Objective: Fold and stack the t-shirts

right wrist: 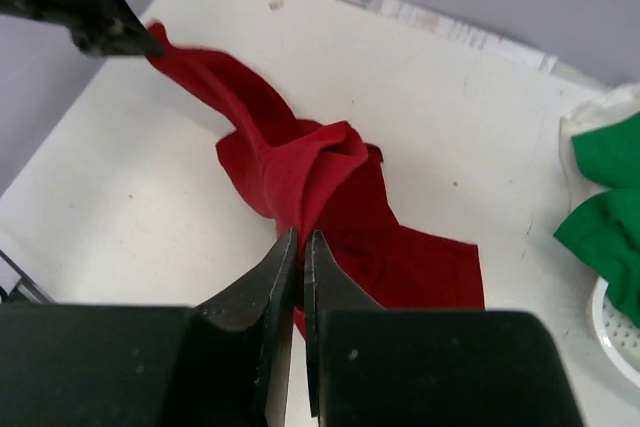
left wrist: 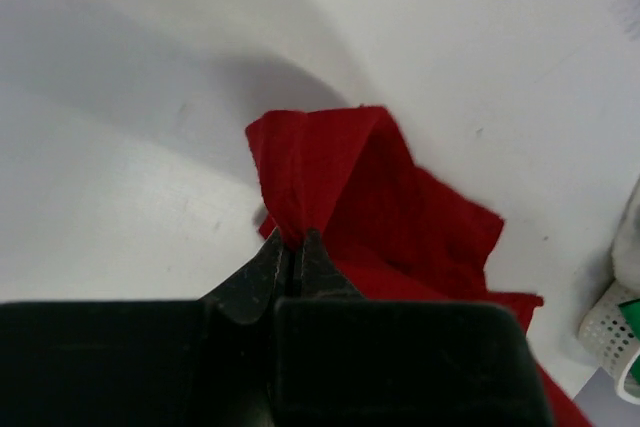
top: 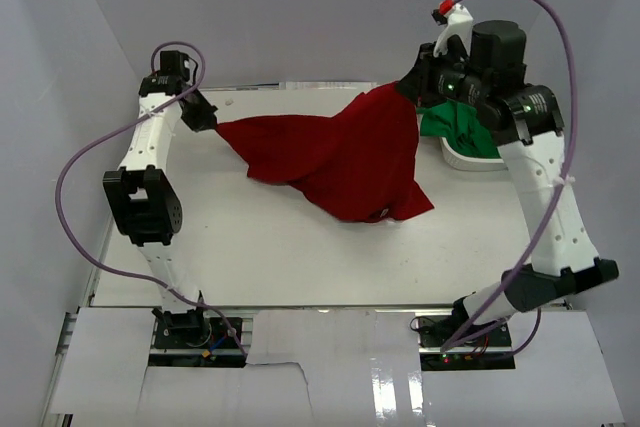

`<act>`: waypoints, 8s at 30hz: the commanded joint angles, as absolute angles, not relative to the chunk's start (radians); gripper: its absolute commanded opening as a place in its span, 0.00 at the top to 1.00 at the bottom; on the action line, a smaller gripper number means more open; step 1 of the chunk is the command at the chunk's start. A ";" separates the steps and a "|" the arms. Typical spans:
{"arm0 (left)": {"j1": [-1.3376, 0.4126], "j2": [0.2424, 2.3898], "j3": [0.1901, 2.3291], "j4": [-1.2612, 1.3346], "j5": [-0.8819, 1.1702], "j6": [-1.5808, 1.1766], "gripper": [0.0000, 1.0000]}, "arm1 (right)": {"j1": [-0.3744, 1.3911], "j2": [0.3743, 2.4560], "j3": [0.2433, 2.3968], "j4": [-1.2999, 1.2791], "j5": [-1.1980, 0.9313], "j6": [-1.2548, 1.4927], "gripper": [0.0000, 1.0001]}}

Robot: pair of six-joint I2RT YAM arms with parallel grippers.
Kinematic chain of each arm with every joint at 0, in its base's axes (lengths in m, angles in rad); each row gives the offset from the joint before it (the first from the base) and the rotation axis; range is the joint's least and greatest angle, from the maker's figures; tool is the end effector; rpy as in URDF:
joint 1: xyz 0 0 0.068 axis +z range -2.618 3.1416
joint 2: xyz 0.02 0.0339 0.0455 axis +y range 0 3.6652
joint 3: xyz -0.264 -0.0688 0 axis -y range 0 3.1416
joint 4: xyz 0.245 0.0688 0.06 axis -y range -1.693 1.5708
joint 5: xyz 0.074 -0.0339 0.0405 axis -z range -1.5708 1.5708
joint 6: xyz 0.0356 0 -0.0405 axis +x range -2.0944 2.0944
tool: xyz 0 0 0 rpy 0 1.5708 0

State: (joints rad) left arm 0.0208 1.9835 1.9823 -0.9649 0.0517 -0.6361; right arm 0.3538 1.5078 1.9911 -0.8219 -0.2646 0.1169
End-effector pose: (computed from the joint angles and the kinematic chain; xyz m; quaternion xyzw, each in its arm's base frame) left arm 0.4332 0.0072 0.3249 -0.3006 0.9058 -0.1137 0.2762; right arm 0.2732 0.1108 0.5080 -0.1713 0.7943 0.2383 0.5319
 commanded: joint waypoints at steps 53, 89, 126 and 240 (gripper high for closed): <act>-0.002 0.759 1.390 -0.204 -0.002 -0.598 1.00 | 0.491 1.060 2.147 -0.305 0.011 -0.189 0.92; -0.002 0.569 1.517 -0.213 -0.126 -0.558 1.00 | -0.109 0.658 1.900 0.100 -0.178 0.230 0.92; -0.040 1.335 0.874 0.252 -0.216 -0.690 1.00 | 0.126 1.626 1.373 0.221 -0.287 0.158 0.92; -0.064 2.140 1.560 0.304 -0.219 -0.431 1.00 | 0.179 1.968 1.603 0.331 -0.132 0.015 0.92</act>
